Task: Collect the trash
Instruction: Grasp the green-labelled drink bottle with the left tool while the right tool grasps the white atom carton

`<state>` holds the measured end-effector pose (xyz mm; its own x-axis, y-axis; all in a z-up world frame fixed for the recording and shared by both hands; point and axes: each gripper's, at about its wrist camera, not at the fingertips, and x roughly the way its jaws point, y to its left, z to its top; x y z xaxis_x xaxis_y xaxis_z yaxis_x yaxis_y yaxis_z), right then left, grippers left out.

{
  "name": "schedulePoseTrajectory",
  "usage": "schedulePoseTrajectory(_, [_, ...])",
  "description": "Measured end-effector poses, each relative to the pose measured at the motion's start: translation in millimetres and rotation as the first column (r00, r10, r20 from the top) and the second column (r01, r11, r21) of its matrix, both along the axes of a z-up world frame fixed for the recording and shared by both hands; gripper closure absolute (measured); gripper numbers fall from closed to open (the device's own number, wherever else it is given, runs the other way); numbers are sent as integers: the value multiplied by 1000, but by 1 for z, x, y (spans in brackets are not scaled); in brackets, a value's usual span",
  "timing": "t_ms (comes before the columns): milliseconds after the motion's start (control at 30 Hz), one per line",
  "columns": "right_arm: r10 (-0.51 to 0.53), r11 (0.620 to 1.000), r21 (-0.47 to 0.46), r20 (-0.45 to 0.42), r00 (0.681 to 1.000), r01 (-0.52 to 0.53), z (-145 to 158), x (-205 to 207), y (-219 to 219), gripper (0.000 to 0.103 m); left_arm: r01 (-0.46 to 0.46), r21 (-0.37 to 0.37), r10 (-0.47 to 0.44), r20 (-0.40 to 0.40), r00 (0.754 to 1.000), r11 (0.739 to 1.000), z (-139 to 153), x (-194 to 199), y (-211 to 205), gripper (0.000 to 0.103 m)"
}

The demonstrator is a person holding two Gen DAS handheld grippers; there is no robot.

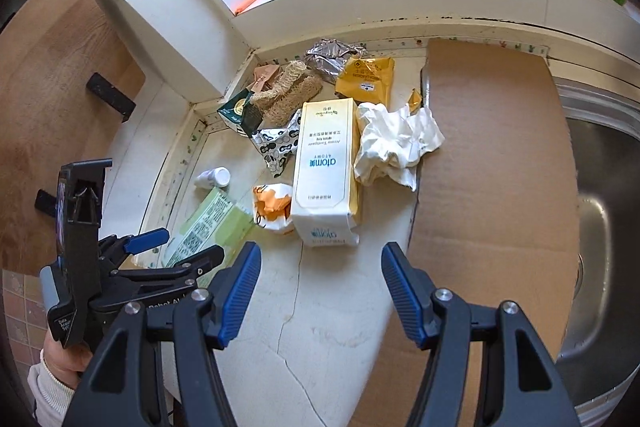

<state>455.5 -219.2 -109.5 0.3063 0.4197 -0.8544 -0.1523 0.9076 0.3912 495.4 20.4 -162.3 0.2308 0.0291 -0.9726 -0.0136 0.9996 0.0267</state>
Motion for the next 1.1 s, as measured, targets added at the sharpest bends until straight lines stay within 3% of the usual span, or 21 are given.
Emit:
schedulePoseTrajectory(167, [-1,1000,1,-26,1000,1,-18,20,7,40,-26,-31,25,-40,999,999,-16,9,6,31])
schedulePoseTrajectory(300, [-1,1000,-6,-36,999,1,-30,32,15,40,-58,-65,55,-54,997,996,-25,11,12,36])
schedulePoseTrajectory(967, [-22,997,-78,-79,997,16,-75,71,44,40,-147,-121,144,-32,989,982,-26,-3,20,38])
schedulePoseTrajectory(1100, [-29,997,-72,-46,999,26,-69,63,40,51,-151,-115,150,-18,989,982,-20,-6,22,39])
